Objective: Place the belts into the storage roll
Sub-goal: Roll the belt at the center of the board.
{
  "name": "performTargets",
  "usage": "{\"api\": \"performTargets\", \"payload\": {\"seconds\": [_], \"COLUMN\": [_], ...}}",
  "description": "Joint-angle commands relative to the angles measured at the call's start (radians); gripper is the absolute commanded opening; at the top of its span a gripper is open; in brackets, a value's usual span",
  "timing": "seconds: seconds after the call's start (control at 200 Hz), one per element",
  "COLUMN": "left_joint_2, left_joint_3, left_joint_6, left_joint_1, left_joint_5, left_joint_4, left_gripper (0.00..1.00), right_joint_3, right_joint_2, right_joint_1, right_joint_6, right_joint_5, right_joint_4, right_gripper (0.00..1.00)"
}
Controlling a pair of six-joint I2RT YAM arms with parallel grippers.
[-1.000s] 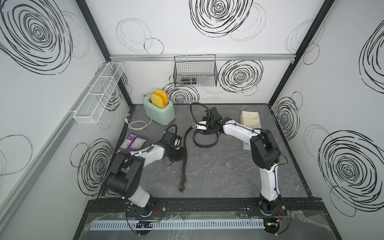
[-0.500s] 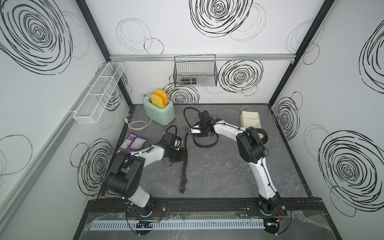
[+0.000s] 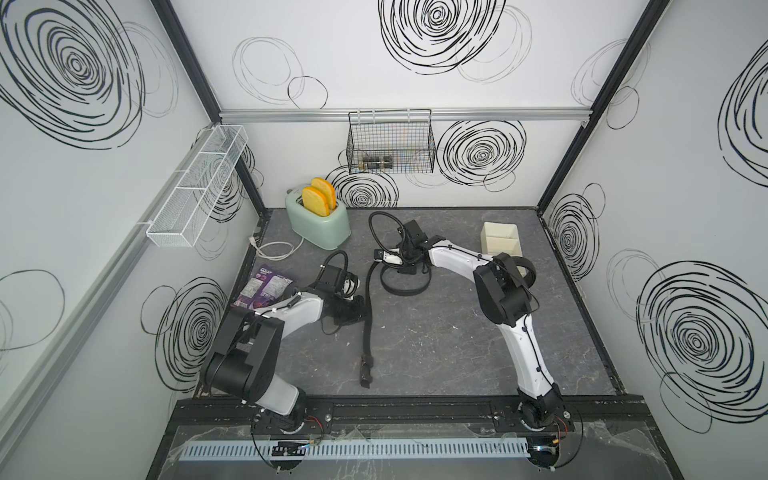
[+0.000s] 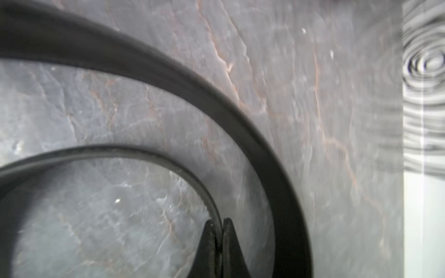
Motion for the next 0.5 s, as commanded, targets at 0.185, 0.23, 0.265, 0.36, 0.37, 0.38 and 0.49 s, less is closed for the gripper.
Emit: {"api": "performTargets", "payload": {"seconds": [0.185, 0.23, 0.265, 0.36, 0.37, 0.38, 0.49], "left_joint_2": [-0.05, -0.043, -0.039, -0.032, -0.032, -0.032, -0.035], "left_joint_3": [-0.001, -0.004, -0.006, -0.005, -0.003, -0.003, 0.002], "left_joint_6": [0.017, 0.024, 0.025, 0.025, 0.024, 0.024, 0.01], "left_joint_1": [0.154, 0.171, 0.182, 0.192, 0.192, 0.191, 0.189], "left_joint_5": [0.027, 0.031, 0.037, 0.035, 0.034, 0.033, 0.024], "left_joint_4": [0.016, 0.015, 0.015, 0.015, 0.015, 0.015, 0.021], "left_gripper": [0.14, 0.13, 0.13, 0.13, 0.13, 0.13, 0.13], "right_joint_3": [-0.362, -0.394, -0.411, -0.42, -0.415, -0.408, -0.283], "right_joint_2": [-0.23, -0.248, -0.257, -0.263, -0.26, -0.256, -0.169], "right_joint_1": [-0.094, -0.117, -0.13, -0.151, -0.154, -0.156, -0.18], "right_joint_6": [0.891, 0.991, 1.044, 1.176, 1.188, 1.2, 1.337], "right_joint_5": [0.293, 0.295, 0.293, 0.352, 0.355, 0.36, 0.364], "right_joint_4": [0.259, 0.285, 0.298, 0.285, 0.277, 0.269, 0.11], "right_gripper": [0.0, 0.0, 0.0, 0.0, 0.0, 0.0, 0.0]}}
